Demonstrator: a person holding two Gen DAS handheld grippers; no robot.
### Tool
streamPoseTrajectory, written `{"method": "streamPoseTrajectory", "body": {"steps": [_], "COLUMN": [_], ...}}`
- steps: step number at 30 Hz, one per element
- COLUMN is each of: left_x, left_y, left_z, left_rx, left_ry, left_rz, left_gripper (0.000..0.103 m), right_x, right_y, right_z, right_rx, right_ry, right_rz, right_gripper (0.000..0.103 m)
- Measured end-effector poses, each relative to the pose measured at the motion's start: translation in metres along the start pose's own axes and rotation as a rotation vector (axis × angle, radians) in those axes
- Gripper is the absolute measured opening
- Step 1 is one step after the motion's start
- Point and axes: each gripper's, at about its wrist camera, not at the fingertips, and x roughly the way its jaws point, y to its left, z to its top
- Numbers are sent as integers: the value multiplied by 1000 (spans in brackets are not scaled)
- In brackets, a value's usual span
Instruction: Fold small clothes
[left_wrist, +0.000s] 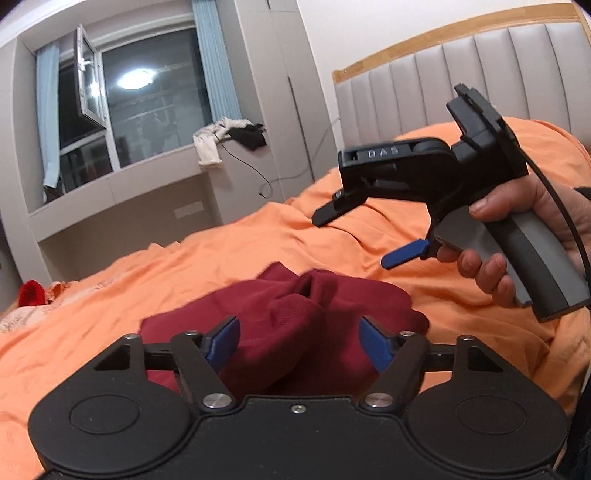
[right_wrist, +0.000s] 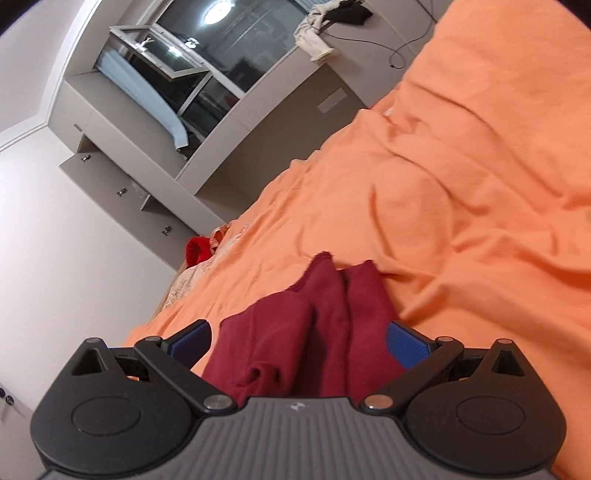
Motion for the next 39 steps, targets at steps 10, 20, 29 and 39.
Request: {"method": "streamPoseTrajectory", "body": {"steps": [10, 20, 29, 39], "left_x": [6, 5, 9, 35], "left_y": [2, -1, -28, -52], "left_z": [-1, 2, 22, 10], "left_rx": [16, 20, 48, 15], "left_ry": [25, -3, -57, 2], "left_rz": [-13, 1, -55, -135], "left_gripper": [19, 11, 10, 11], "right_x": [52, 53, 9, 11], "right_y": [-2, 4, -4, -41], "right_z": [-5, -2, 18, 11], "right_rx": [53, 20, 3, 55], "right_ry": [100, 53, -92, -49], "right_rz": [-14, 97, 98, -26], "right_gripper": [46, 6, 6, 7]}}
